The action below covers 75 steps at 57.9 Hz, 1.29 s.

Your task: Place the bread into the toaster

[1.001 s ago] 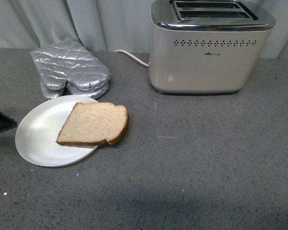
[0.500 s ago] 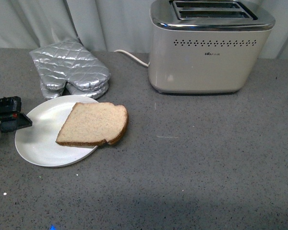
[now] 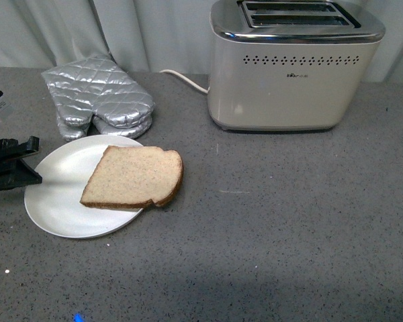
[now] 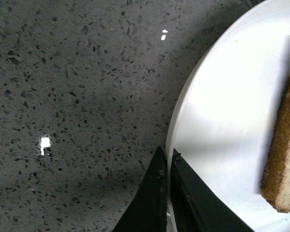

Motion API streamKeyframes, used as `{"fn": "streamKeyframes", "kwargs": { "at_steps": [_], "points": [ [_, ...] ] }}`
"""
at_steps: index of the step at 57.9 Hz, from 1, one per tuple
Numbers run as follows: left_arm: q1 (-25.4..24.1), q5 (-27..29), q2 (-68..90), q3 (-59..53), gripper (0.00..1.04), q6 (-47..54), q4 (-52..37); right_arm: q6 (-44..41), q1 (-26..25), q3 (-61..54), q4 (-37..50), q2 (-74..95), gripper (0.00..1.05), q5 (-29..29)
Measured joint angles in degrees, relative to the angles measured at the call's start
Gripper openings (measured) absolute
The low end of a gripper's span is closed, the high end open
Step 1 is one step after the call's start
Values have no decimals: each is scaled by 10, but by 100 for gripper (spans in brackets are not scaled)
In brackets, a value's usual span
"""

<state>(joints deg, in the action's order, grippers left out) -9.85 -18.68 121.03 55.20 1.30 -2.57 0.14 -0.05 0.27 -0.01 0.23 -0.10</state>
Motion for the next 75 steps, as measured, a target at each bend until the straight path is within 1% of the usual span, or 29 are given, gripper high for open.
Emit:
{"fn": "streamKeyframes", "kwargs": {
  "at_steps": [14, 19, 25, 42, 48, 53, 65, 75],
  "points": [
    [12, -38, -44, -29, 3, -43, 3, 0, 0, 0, 0, 0, 95, 0],
    [25, -55, -65, -44, 3, -73, -2, 0, 0, 0, 0, 0, 95, 0],
    [53, -66, -89, -61, 3, -106, -10, 0, 0, 0, 0, 0, 95, 0],
    [162, -19, -88, -69, 3, -183, -31, 0, 0, 0, 0, 0, 95, 0],
    [203, -6, -72, -58, 3, -220, -47, 0, 0, 0, 0, 0, 95, 0],
    [234, 17, -50, -37, 3, -250, -54, 0, 0, 0, 0, 0, 95, 0],
    [279, 37, 5, 17, 3, -310, -55, 0, 0, 0, 0, 0, 95, 0],
    [300, 42, 34, 55, 3, -334, -48, 0, 0, 0, 0, 0, 95, 0]
  ]
}}
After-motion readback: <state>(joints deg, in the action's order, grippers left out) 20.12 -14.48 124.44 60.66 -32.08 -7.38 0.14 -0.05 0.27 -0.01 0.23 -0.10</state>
